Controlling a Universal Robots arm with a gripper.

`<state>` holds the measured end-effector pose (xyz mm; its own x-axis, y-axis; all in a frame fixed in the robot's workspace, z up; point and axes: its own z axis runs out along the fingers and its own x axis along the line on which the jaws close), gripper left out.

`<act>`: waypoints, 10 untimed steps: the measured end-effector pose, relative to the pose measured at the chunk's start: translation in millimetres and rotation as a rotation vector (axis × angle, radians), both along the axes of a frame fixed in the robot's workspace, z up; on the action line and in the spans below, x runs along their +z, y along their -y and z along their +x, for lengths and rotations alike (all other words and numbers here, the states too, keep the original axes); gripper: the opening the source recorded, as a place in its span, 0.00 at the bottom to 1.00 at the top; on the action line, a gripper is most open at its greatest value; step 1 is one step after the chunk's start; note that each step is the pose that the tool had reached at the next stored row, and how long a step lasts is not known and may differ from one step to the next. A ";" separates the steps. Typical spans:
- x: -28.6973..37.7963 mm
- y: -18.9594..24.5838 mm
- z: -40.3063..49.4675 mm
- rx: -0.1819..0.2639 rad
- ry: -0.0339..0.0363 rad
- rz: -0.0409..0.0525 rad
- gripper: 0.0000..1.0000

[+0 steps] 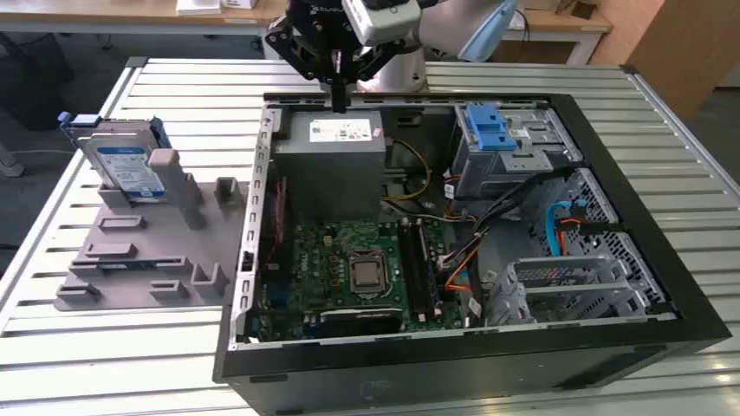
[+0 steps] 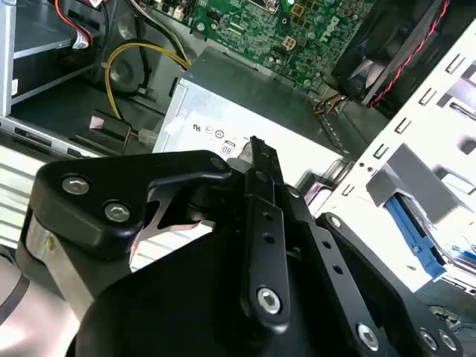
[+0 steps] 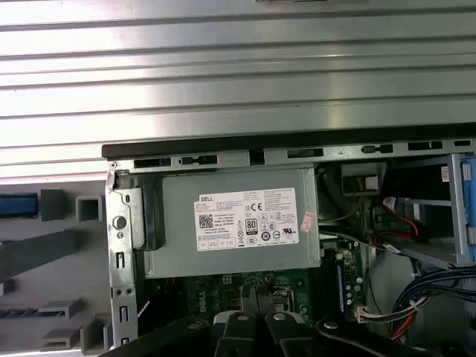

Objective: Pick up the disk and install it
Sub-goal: 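Reach for the disk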

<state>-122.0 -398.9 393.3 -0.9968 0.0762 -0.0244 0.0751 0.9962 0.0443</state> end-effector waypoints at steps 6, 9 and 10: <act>0.0 0.0 0.0 0.000 0.0000 0.0000 0.11; 0.0 0.0 -0.3 0.000 0.0000 0.0000 0.11; 0.0 0.0 -0.6 0.000 0.0000 -0.0001 0.11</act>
